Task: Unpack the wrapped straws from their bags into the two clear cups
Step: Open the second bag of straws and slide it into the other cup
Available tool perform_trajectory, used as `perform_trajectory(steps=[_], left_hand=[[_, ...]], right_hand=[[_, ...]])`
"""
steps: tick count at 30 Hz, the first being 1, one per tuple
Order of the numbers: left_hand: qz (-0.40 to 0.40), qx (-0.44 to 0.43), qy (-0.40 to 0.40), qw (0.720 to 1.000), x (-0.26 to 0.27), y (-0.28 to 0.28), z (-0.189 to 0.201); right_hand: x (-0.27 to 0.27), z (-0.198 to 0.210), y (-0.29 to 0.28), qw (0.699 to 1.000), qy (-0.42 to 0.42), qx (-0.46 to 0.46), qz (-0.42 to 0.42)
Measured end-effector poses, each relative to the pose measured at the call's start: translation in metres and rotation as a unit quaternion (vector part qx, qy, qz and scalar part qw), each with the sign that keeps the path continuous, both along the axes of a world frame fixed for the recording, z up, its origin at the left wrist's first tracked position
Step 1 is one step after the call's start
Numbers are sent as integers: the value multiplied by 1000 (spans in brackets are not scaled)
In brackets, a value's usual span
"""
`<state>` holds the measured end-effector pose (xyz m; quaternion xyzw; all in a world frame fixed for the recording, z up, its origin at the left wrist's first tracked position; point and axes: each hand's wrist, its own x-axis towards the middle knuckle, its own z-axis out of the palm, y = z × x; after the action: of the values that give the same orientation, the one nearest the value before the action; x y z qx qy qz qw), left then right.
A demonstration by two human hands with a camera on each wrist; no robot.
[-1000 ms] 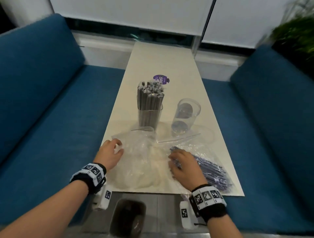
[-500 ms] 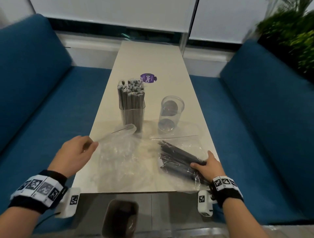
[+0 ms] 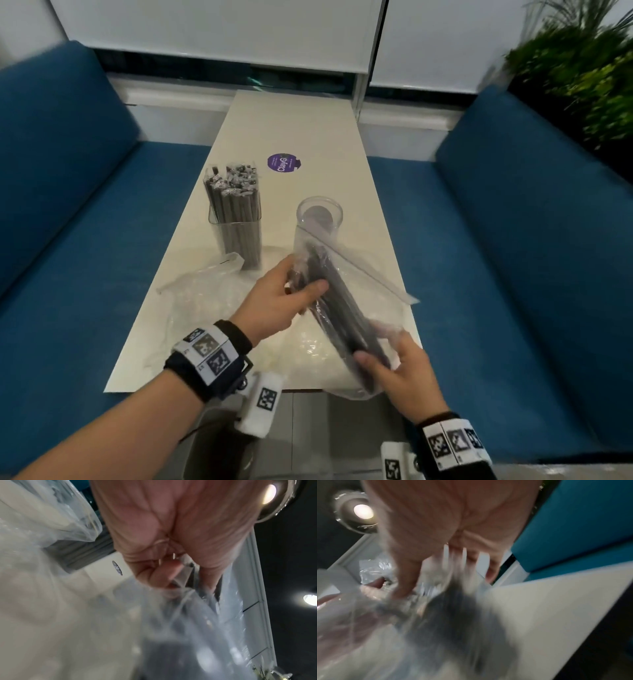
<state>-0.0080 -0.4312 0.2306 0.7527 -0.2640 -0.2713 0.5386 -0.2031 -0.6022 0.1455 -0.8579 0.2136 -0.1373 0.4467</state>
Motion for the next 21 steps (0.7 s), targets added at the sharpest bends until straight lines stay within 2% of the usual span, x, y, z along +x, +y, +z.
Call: perform_trajectory(steps=[1, 3, 5, 7, 13, 15, 17, 19, 21], left_hand=[[-12, -5, -9, 1000, 2, -2, 1], [-50, -4, -22, 999, 6, -4, 6], [-55, 1, -19, 998, 13, -8, 8], [-53, 7, -22, 998, 18, -11, 13], [-119, 5, -41, 992, 19, -35, 36], [-139, 34, -88, 986, 18, -43, 41], [-151, 64, -139, 977, 18, -48, 37], [-104, 89, -203, 970, 16, -47, 28], [8, 52, -283, 958, 7, -41, 23]], right_hand=[[-4, 3, -5, 998, 51, -16, 35], [-14, 13, -19, 997, 67, -37, 7], [-21, 35, -31, 995, 1, -46, -92], [-21, 58, -39, 989, -61, -67, -118], [13, 108, -29, 972, -87, -213, 43], [17, 110, -30, 972, -98, -208, 49], [14, 107, -31, 981, -100, -164, 9], [9, 105, -30, 988, -106, -112, -23], [4, 103, -26, 990, -116, -74, -30]])
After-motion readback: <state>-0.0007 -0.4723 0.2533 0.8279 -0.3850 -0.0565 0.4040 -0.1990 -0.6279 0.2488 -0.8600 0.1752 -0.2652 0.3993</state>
